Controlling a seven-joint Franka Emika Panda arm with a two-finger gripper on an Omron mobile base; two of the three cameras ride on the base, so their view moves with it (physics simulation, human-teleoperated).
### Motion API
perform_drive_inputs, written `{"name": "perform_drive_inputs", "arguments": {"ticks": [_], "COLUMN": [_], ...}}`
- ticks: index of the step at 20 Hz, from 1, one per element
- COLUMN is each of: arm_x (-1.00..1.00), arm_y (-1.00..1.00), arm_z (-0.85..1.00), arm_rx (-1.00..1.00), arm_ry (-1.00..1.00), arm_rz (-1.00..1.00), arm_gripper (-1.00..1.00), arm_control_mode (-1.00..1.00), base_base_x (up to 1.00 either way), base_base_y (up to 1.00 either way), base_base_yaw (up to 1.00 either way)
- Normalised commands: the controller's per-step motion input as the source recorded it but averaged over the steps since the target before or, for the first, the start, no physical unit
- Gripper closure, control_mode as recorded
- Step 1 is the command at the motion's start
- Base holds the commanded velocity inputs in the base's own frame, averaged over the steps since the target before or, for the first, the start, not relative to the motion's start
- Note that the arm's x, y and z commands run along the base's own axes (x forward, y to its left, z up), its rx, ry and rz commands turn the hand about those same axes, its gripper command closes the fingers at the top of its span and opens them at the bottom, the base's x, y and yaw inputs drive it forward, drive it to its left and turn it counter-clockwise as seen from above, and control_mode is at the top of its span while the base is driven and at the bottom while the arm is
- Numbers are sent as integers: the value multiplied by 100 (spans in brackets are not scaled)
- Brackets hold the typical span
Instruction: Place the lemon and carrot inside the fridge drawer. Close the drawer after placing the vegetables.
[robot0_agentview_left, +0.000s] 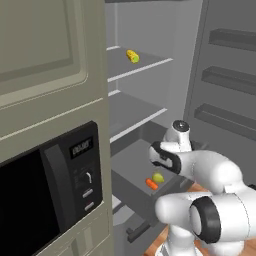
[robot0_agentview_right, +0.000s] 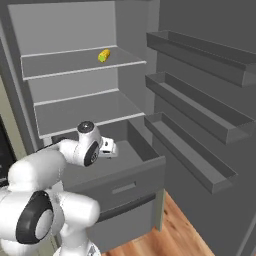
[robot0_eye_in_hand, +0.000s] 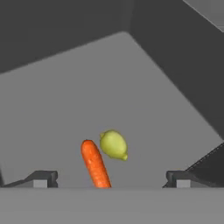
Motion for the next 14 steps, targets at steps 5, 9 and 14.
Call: {"name": "perform_drive_inputs", "arguments": {"ticks": [5,9,14], "arm_x": [-97,-100,-92], "arm_y": [-68,-83,-75], "arm_z": [54,9,0], "arm_rx": [13,20,19], "arm_ry": [0,-4,-3], "arm_rz": [-16,-22,-21], "arm_gripper": [-100,-100,-100], "arm_control_mode": [-100,-100,-100], "base_base_x": [0,0,0], "base_base_y": [0,0,0], "base_base_yaw": [0,0,0]}}
